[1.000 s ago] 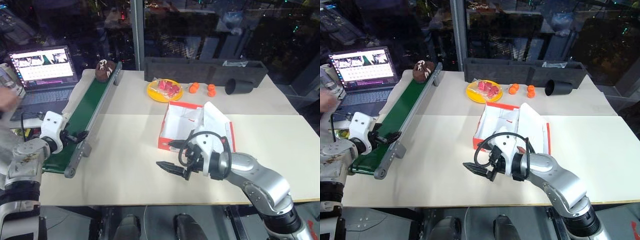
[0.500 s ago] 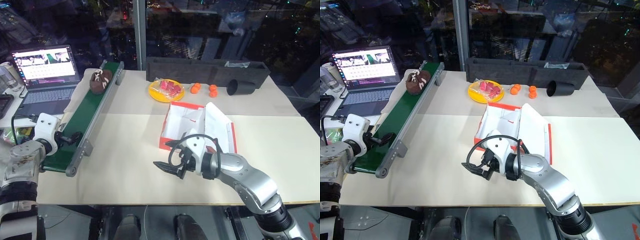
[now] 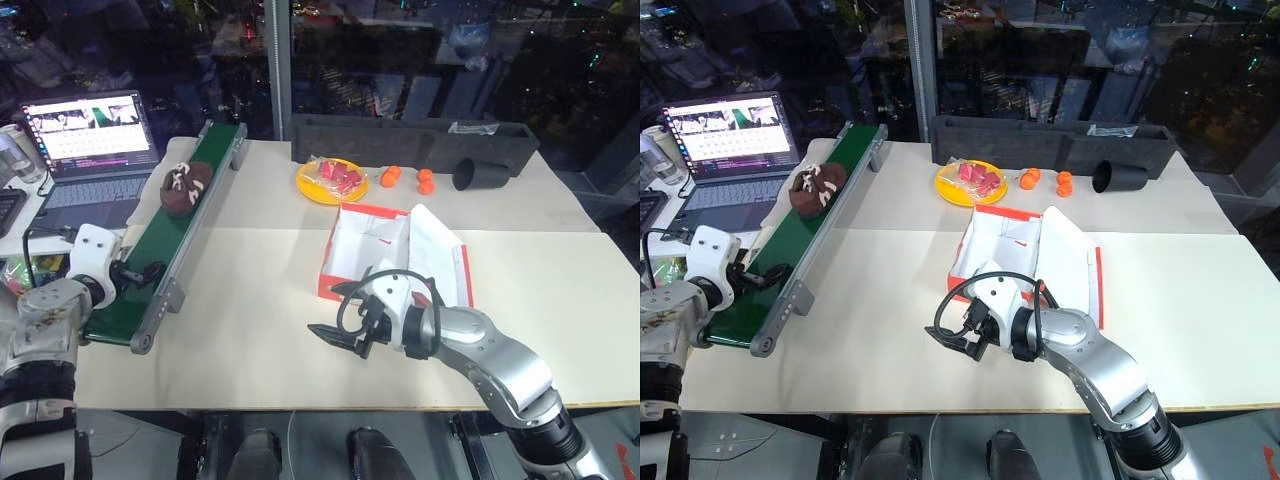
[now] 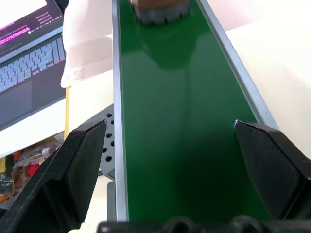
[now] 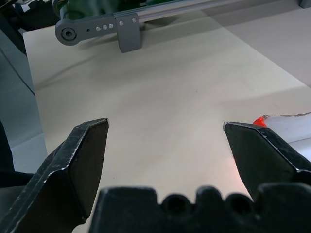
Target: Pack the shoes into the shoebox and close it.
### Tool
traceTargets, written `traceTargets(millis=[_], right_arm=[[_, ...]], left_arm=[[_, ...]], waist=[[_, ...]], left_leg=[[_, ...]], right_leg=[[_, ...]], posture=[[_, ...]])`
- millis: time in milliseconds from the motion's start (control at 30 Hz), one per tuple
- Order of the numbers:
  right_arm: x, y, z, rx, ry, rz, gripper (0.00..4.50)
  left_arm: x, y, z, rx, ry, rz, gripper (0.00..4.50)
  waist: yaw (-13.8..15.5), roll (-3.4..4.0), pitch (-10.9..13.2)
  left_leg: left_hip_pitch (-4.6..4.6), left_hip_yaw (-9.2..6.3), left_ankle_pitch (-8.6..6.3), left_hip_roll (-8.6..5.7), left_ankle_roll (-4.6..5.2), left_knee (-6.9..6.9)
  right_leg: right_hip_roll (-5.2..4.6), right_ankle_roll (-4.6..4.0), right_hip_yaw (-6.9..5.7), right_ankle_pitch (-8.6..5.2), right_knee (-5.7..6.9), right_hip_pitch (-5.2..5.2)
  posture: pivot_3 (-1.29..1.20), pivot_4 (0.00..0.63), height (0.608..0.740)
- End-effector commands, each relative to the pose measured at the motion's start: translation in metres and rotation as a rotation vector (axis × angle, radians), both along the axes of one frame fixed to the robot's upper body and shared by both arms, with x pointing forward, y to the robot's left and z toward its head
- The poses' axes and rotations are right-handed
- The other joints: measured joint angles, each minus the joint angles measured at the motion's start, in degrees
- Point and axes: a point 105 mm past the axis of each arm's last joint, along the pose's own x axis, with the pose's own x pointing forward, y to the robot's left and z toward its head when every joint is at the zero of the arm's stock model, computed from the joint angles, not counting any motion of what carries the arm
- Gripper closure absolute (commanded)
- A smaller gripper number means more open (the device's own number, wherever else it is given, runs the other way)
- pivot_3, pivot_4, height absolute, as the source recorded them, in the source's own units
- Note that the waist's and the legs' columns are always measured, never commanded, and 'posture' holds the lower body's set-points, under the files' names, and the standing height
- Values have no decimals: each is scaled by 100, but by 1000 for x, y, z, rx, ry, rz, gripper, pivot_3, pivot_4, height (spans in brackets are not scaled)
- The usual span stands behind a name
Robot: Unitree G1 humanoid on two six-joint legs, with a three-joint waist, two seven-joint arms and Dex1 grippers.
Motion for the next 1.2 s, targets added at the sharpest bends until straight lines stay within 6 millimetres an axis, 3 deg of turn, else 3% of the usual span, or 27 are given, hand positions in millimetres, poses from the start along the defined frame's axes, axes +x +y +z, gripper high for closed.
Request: traceTargets(millis=[33, 533, 733, 833, 933, 1067, 1133, 1200], right_arm=[[1, -1, 11, 32, -53, -8, 23], [1, -2, 12, 41, -54, -31, 23], [2, -4, 15, 50, -60, -41, 23], [4, -5, 20, 66, -69, -50, 0], [6, -6, 23, 75, -73, -55, 0], [11, -9, 27, 88, -81, -79, 0], [21, -14, 35, 132, -85, -141, 0], [48, -28, 47, 236, -45, -300, 0]], left_arm=[[5, -3, 17, 15, -55, -12, 0], [12, -5, 7, -13, -39, 16, 0], [15, -19, -6, -24, -3, -20, 0], [18, -27, -1, -57, -21, -41, 696], [22, -35, 10, -101, -66, -53, 1645], [32, -47, 41, -185, -212, -30, 1645], [36, -64, 68, -259, -337, -48, 1645], [37, -98, 87, -357, -415, -132, 1645]], waist=[[0, 0, 0], [0, -1, 0], [43, -2, -1], [102, -2, -1], [155, -2, -1], [194, -4, -2], [192, -10, -2], [179, -13, -3]], left_leg=[[0, 0, 0, 0, 0, 0], [-1, -1, 0, 0, 0, 0], [2, -5, 0, -1, 0, 2], [4, -4, 1, -1, 0, 4], [4, -5, 1, 0, 0, 6], [-5, -9, 1, -1, -1, 12], [-21, -19, 1, -1, -1, 19], [-40, -34, 1, -1, -1, 27]], right_leg=[[0, 0, 0, 0, 0, 0], [0, 0, -1, 0, 1, 0], [0, 0, -4, 0, 4, 4], [0, 0, -5, 0, 6, 6], [0, -1, -6, 1, 7, 6], [0, -1, -11, 1, 5, 6], [0, 0, -19, 2, 3, 0], [0, -1, -31, 3, 1, -8]], posture=[[0, 150, 681], [0, 150, 681], [0, 150, 681], [0, 150, 681], [0, 150, 681], [0, 150, 681], [0, 150, 681], [0, 150, 681]])
